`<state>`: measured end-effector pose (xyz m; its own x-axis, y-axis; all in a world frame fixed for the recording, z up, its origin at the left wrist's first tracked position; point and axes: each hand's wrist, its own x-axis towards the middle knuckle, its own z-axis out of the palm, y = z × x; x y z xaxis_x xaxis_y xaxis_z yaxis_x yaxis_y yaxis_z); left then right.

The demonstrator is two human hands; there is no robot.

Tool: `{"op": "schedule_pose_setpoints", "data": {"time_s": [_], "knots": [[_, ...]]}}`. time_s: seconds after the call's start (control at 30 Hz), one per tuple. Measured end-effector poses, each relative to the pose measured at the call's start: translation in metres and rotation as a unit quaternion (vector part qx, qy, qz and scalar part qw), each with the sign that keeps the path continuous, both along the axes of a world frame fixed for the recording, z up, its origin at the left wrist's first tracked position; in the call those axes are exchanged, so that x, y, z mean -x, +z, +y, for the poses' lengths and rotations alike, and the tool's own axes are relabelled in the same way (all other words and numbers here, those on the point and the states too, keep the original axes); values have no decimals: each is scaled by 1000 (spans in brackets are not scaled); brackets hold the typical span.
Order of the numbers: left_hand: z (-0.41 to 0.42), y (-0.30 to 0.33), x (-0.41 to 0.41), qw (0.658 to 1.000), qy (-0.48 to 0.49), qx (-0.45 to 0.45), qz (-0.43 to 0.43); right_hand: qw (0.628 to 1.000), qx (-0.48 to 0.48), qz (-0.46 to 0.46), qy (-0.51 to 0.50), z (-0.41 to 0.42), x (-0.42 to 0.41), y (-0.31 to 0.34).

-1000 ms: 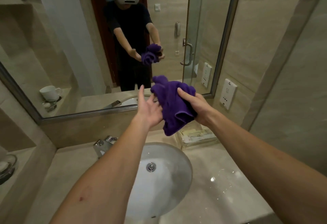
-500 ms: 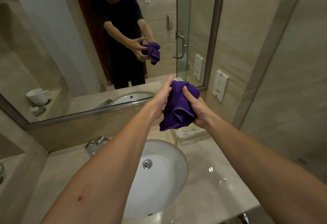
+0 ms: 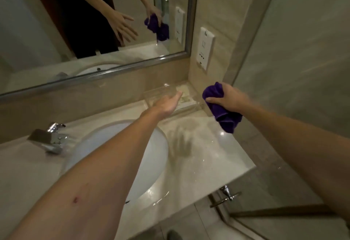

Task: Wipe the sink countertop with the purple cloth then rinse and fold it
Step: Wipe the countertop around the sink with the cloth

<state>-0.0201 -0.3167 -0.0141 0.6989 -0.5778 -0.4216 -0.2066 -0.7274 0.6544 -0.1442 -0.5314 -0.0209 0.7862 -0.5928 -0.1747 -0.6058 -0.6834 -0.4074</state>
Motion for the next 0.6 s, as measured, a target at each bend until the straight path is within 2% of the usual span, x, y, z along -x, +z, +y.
{"op": "schedule_pose_setpoints", "data": {"time_s": [0.07, 0.13, 0.37, 0.6], "knots": [[0, -26, 2, 998, -32, -41, -22, 998, 60, 31, 16, -8, 17, -20], [2, -50, 4, 993, -63, -81, -53, 996, 79, 43, 9, -11, 31, -45], [-3, -114, -2, 952, -190, -161, -177, 997, 34, 42, -61, 3, 42, -158], [-12, -148, 2, 949, -212, -160, -170, 997, -7, 48, -58, -2, 32, -192]]}}
